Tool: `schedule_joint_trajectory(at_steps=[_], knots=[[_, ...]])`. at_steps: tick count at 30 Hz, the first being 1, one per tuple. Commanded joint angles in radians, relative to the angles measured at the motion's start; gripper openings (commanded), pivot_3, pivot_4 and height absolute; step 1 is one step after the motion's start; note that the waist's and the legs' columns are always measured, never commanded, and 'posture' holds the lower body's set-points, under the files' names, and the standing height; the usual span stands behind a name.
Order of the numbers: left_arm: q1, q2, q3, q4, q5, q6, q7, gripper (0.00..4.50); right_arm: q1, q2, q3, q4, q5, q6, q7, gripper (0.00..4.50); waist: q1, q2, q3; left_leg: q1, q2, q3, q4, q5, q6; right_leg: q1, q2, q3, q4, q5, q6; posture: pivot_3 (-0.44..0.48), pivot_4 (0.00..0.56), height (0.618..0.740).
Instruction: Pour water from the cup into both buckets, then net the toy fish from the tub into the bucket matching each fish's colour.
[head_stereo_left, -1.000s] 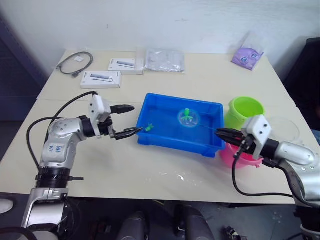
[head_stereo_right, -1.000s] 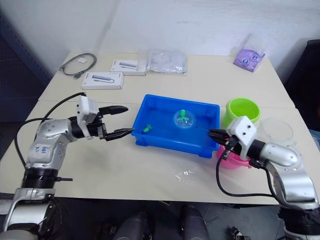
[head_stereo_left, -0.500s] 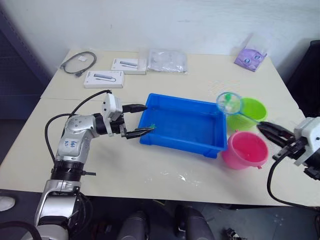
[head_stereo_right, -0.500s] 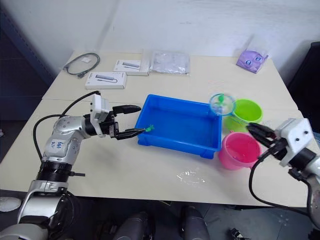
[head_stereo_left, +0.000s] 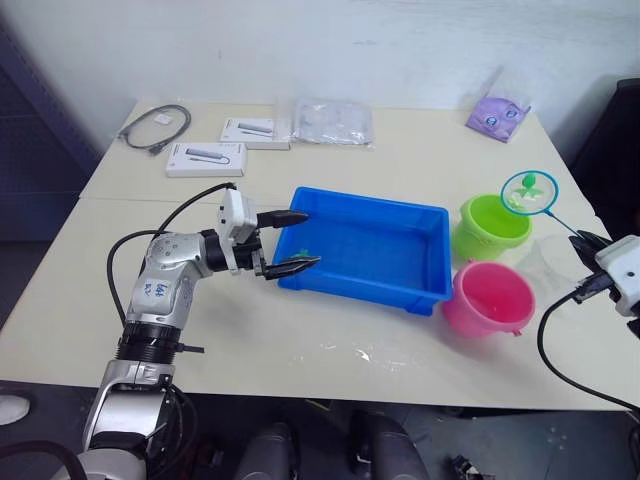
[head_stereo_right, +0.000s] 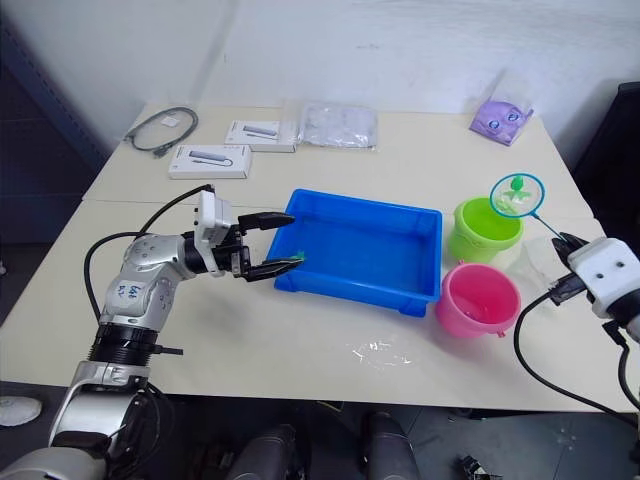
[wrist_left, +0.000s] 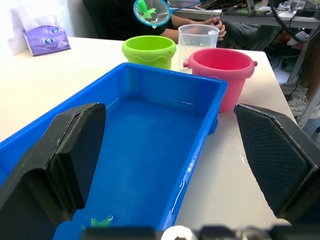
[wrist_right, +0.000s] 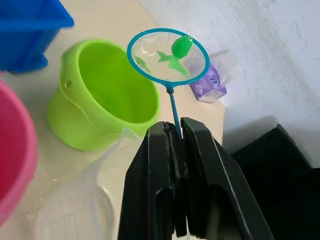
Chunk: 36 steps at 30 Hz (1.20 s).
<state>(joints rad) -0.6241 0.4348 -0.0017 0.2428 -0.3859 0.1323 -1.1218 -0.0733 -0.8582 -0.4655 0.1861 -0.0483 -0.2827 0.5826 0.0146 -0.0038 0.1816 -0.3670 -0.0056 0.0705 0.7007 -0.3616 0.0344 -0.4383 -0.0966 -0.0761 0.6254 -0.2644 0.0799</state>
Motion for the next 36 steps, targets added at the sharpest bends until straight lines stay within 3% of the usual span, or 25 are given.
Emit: schedule_joint_trajectory(at_steps=[1, 11, 20, 23, 26, 30, 36], knots=[[-0.008, -0.008, -0.002, -0.046, -0.01, 0.001, 0.008, 4.41, -0.03, -0.068, 0.023, 0.044, -0.117, -0.101, -0.102, 0.0, -0.002, 0.0, 0.0, 0.0, 0.0, 0.0, 0.0, 0.0, 0.0, 0.0, 0.0, 0.0, 0.0, 0.0, 0.0, 0.0, 0.15, 0.74], [0.004, -0.032, -0.006, -0.074, -0.014, 0.017, 0.037, 4.41, -0.001, -0.26, 0.122, 0.114, -0.466, -0.303, -0.389, 0.0, -0.003, 0.0, 0.0, 0.0, 0.0, 0.0, 0.0, 0.001, -0.001, 0.0, 0.0, 0.0, -0.001, 0.0, 0.0, 0.0, 0.15, 0.74], [0.007, -0.045, -0.011, -0.094, -0.012, 0.024, 0.059, 4.41, 0.039, -0.327, 0.13, 0.159, -0.51, -0.346, -0.484, 0.0, -0.011, 0.0, 0.0, 0.0, 0.001, -0.001, 0.0, 0.001, -0.002, 0.001, 0.0, 0.0, -0.004, 0.0, 0.0, 0.0, 0.15, 0.74], [0.009, -0.045, -0.011, -0.099, -0.013, 0.025, 0.063, 4.41, 0.03, -0.29, 0.112, 0.118, -0.363, -0.352, -0.422, 0.0, -0.015, 0.0, 0.0, 0.001, 0.001, -0.001, 0.0, 0.001, -0.002, 0.002, 0.0, 0.0, -0.004, 0.0, 0.0, 0.0, 0.15, 0.74], [0.013, -0.038, -0.007, -0.104, -0.014, 0.022, 0.063, 4.41, 0.025, -0.238, 0.123, 0.025, -0.101, -0.278, -0.259, 0.0, -0.02, 0.0, 0.0, 0.005, 0.002, -0.001, -0.001, 0.001, -0.003, 0.006, 0.002, 0.0, -0.005, 0.0, 0.0, 0.0, 0.15, 0.74], [0.034, 0.011, 0.031, -0.113, -0.035, 0.016, 0.03, 4.41, 0.043, -0.163, 0.139, -0.281, 0.437, 0.121, 0.011, 0.0, -0.019, 0.0, 0.0, 0.012, 0.002, -0.001, -0.003, 0.001, -0.004, 0.013, 0.002, 0.0, -0.006, 0.0, 0.0, 0.0, 0.15, 0.74], [0.091, 0.184, 0.11, -0.064, -0.023, -0.028, -0.05, 4.41, -0.116, -0.186, 0.266, -0.525, 0.684, 0.643, 0.058, 0.0, -0.017, 0.0, 0.0, 0.013, 0.003, -0.002, -0.002, 0.0, -0.003, 0.012, 0.0, 0.0, -0.004, -0.001, -0.001, 0.0, 0.15, 0.74]])
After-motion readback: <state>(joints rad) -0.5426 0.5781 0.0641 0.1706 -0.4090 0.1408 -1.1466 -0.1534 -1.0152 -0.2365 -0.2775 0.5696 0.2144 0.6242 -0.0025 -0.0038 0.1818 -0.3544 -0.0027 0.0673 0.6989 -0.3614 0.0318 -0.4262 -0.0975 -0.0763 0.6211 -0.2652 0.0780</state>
